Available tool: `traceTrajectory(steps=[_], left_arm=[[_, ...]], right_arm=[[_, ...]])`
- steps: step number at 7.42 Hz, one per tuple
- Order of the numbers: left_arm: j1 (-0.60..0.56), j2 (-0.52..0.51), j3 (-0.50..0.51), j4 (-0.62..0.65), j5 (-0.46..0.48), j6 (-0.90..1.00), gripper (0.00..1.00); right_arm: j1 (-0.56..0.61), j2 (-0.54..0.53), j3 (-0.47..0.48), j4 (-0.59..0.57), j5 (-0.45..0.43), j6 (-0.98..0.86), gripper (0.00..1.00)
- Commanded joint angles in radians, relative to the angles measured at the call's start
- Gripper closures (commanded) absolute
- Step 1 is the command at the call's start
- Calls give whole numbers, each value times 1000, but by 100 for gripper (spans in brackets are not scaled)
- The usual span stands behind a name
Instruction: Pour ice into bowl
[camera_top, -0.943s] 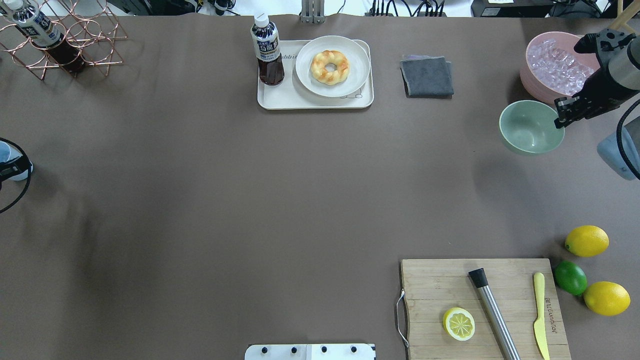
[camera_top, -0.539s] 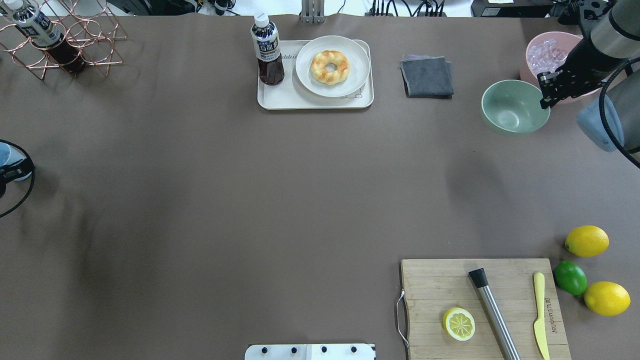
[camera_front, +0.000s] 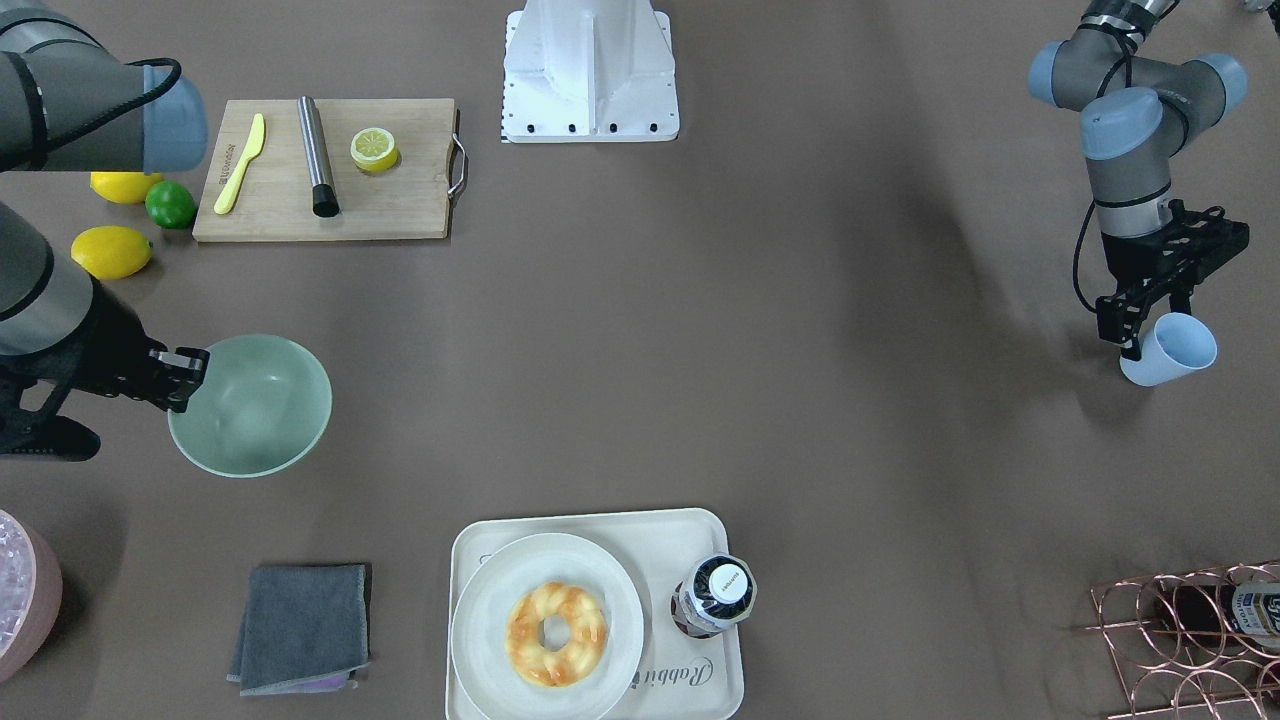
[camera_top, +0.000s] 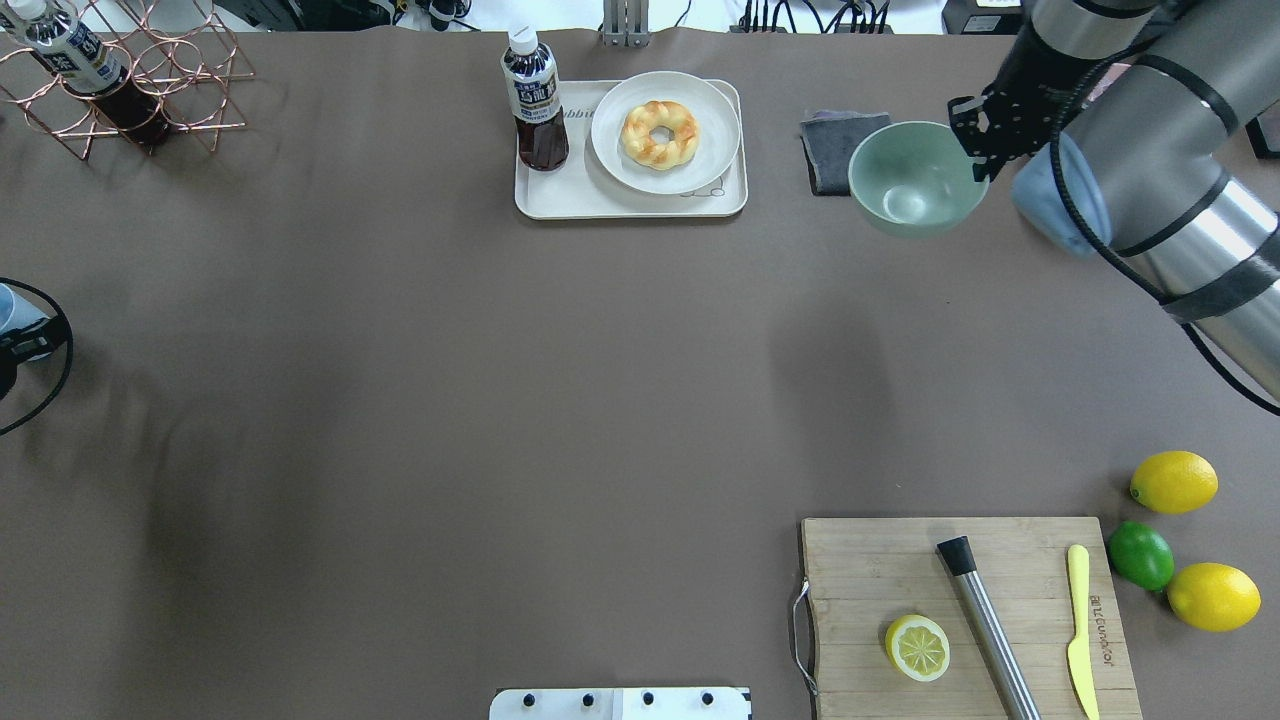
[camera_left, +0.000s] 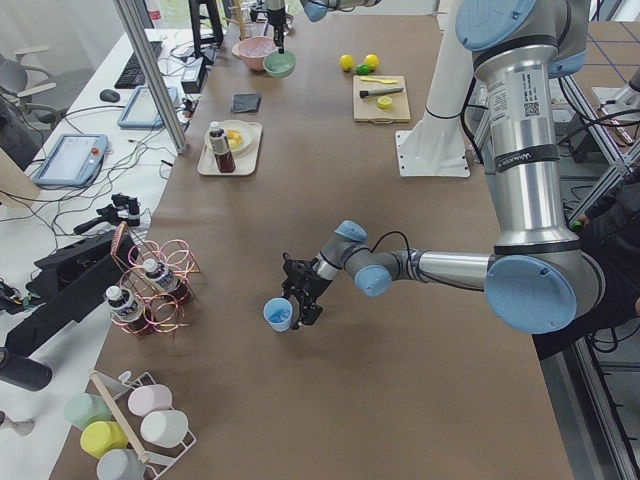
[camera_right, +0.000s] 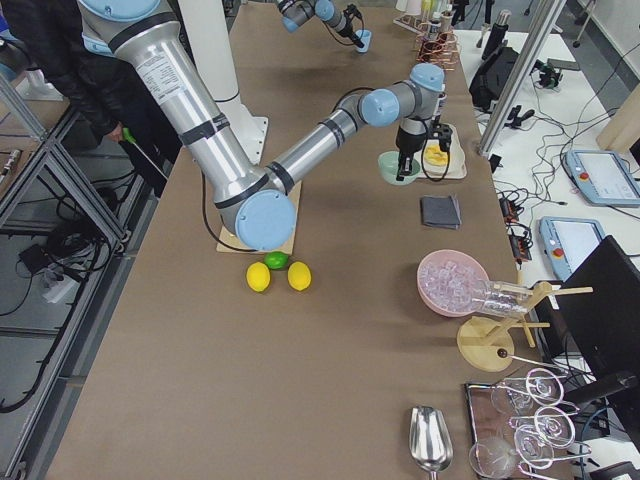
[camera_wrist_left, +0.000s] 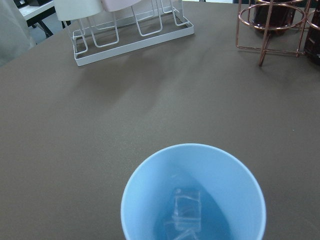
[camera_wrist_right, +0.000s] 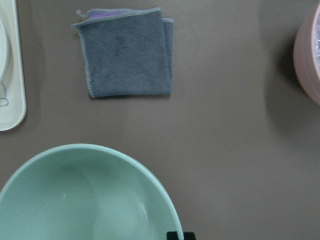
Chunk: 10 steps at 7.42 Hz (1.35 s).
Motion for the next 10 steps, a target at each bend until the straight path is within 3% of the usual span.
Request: traceTrajectory(steps=[1, 4, 7, 10], left_arm=[[-20, -50, 68, 0, 1, 0, 3], [-31, -76, 108, 1, 29, 2, 6], [-38, -77, 112, 1, 26, 0, 44], [-106, -66, 6, 29, -43, 31, 47]], right_arm=[[-106, 142, -47, -33, -85, 163, 100], [-229, 297, -139, -31, -168, 364, 100], [-335, 447, -237, -28, -219, 519, 100], [-436, 553, -352, 46, -262, 626, 100]])
